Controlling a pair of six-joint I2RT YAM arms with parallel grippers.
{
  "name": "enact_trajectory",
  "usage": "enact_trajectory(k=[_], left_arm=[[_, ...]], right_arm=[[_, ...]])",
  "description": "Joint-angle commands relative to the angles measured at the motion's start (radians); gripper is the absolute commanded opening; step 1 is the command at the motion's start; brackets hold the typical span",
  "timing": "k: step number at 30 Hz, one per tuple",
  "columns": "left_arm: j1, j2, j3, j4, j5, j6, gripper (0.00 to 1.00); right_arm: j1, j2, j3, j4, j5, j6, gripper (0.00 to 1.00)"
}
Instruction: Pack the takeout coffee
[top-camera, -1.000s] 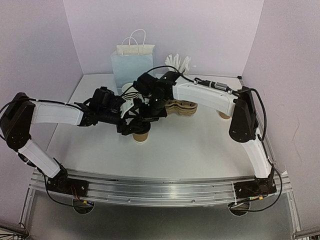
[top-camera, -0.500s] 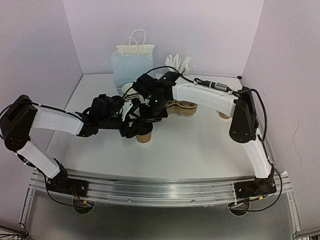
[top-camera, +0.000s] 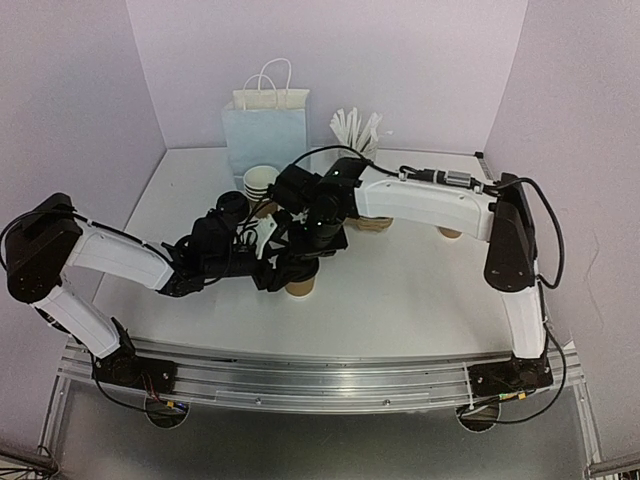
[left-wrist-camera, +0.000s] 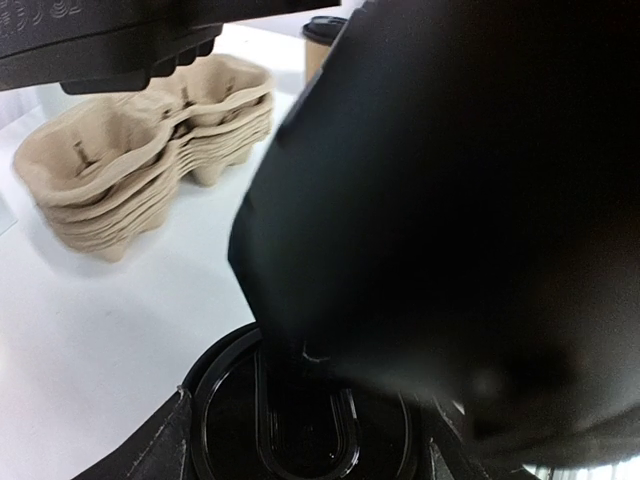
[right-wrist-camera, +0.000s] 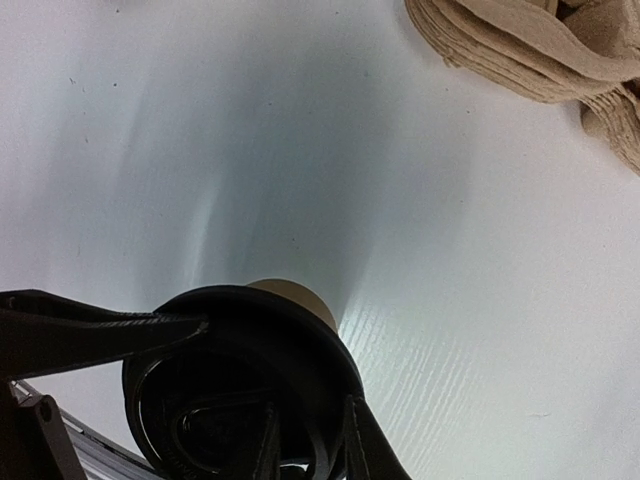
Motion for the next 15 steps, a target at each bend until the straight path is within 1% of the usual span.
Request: enact_trajectory(k=[1, 4, 8, 12, 15], left_arm=[[-0.042, 0.099, -0.082, -0.192, 0.132, -0.076, 0.69], [-0.047, 0.135, -0.073, -0.194, 0.182, -0.091, 0.67], [-0.059, 0.188, -0.059, -0.198, 0.209, -0.098, 0.62], [-0.077, 0.209, -0.052, -0.214, 0.220, -0.086, 0.60], [-0.087, 0.228, -0.040, -0.232, 0.221, -0.083, 0.58]], right_arm=[[0.080, -0.074, -0.160, 0.250, -0.041, 0.046, 0.16], [0.097, -0.106, -0.245, 0.326, -0.019, 0.050, 0.15], [0.105, -0.129, -0.365, 0.415, -0.028, 0.085, 0.13], [0.124, -0.152, -0.472, 0.434, -0.003, 0.127, 0.12], [0.143, -0.142, -0.530, 0.441, -0.020, 0.146, 0.12]])
